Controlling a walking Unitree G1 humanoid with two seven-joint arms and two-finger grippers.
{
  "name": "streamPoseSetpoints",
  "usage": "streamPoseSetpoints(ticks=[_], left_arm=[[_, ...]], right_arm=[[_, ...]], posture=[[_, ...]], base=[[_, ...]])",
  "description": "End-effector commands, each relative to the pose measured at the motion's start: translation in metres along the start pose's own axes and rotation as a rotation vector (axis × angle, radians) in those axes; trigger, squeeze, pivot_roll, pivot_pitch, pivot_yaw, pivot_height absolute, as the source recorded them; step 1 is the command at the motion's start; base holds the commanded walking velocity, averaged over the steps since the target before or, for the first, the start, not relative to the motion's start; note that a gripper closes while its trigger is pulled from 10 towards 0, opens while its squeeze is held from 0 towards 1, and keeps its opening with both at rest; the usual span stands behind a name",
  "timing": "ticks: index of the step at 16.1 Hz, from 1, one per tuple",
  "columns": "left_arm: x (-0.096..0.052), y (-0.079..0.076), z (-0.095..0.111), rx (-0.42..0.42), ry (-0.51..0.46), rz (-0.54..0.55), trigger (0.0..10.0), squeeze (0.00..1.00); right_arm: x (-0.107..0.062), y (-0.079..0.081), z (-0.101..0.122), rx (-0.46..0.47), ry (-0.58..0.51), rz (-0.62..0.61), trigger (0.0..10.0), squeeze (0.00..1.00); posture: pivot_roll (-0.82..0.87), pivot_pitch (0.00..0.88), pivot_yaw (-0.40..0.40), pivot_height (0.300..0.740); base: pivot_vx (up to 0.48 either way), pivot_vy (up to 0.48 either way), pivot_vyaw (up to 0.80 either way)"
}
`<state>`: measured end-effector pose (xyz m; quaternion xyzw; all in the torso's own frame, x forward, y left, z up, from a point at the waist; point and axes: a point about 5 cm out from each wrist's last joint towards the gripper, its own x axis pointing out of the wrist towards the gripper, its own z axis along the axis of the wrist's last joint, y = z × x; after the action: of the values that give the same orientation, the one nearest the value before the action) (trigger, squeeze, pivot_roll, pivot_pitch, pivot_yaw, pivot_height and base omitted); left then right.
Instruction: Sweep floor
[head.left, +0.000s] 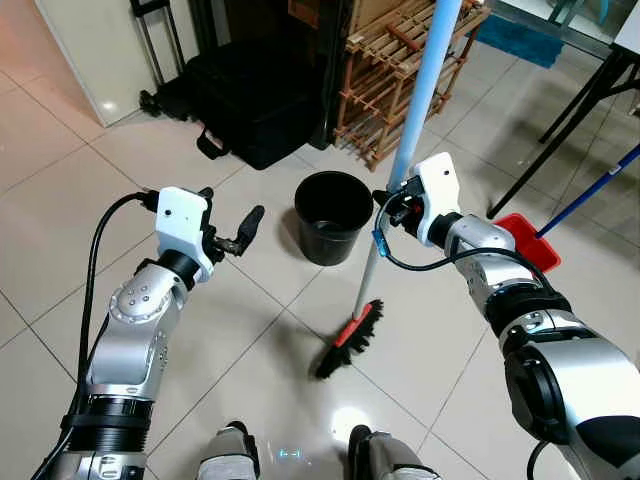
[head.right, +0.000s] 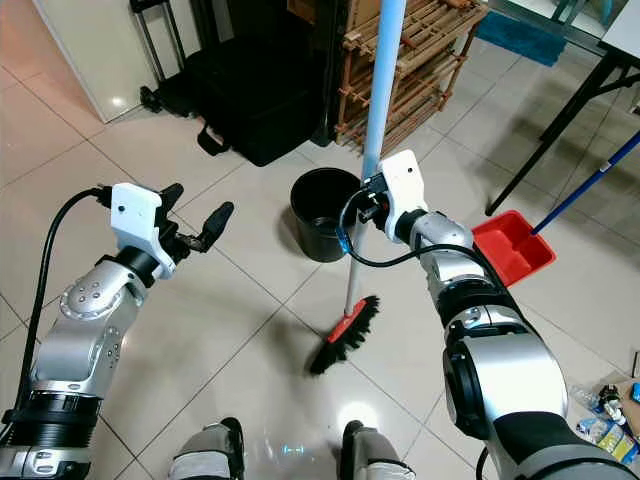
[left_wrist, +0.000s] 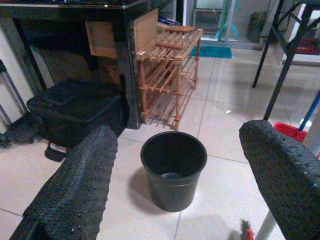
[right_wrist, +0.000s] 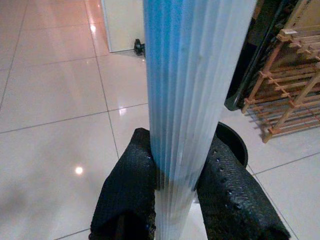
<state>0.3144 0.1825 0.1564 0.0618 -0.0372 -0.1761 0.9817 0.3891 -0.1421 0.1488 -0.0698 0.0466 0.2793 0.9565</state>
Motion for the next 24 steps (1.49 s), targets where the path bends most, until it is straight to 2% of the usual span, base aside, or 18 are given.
streamPoseSetpoints(ticks=[1, 12, 22, 23, 24], left_arm=[[-0.001, -0.004, -0.002, 0.0, 0.013, -0.03, 10.0, 1.0], [-0.01, -0.006, -0.003, 0.007, 0.034, -0.069, 10.0, 1.0], [-0.013, -0.002, -0.005, 0.023, 0.041, -0.052, 10.0, 1.0], [-0.012, -0.001, -0.006, 0.032, 0.041, -0.032, 10.0, 0.0], [-0.012, -0.001, -0.007, 0.032, 0.042, -0.026, 10.0, 0.0]], right_arm=[[-0.001, -0.005, 0.007, -0.028, -0.024, 0.005, 10.0, 0.0], [-0.003, -0.004, 0.004, -0.043, -0.008, 0.033, 10.0, 0.0], [-0.003, -0.002, 0.0, -0.045, -0.001, 0.043, 10.0, 0.0], [-0.003, -0.001, 0.0, -0.046, 0.002, 0.048, 10.0, 0.0], [-0.003, -0.001, -0.001, -0.047, 0.004, 0.053, 10.0, 0.0]], posture=[[0.06, 0.217, -0.056, 0.74], [0.07, 0.183, -0.055, 0.74], [0.08, 0.156, -0.05, 0.74], [0.08, 0.156, -0.052, 0.74], [0.08, 0.163, -0.056, 0.74]], base=[[0.0, 0.0, 0.0], [0.0, 0.0, 0.0], [0.0, 0.0, 0.0], [0.0, 0.0, 0.0], [0.0, 0.0, 0.0]])
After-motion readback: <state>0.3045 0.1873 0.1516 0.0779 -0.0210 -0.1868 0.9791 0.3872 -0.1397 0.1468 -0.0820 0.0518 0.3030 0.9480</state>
